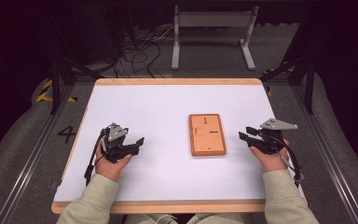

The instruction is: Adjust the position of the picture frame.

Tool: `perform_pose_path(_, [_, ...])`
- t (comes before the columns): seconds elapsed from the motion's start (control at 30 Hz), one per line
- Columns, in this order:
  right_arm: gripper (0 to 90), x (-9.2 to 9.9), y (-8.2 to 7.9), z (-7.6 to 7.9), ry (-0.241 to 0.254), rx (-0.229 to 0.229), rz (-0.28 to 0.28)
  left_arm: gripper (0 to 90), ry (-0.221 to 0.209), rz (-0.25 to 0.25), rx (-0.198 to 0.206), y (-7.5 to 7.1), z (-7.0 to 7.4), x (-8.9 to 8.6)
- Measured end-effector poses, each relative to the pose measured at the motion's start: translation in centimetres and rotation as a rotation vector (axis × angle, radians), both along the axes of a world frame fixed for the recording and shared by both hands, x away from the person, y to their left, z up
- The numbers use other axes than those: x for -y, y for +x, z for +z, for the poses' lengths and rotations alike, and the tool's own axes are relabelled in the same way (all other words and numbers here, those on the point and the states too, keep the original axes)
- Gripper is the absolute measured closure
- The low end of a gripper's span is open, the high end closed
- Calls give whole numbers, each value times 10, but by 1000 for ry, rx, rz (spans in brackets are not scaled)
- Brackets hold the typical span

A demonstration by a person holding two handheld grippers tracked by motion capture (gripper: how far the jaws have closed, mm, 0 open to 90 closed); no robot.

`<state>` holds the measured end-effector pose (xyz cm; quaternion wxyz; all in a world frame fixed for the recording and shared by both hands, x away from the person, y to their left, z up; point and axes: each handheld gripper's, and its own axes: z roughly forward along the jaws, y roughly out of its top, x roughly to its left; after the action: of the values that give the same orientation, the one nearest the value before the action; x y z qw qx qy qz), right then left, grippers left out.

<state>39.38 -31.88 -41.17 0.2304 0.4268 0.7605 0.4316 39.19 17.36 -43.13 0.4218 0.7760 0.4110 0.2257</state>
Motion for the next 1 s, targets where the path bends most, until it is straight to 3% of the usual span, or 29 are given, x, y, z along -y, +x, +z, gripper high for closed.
perform_pose_path(0.33, [553,0,-1,1,11,18,36,266,-25,-31,25,-3,1,0])
perform_pose_path(1.0, [541,-12,8,8,-10,1,88,265,-27,-17,24,-6,2,-3])
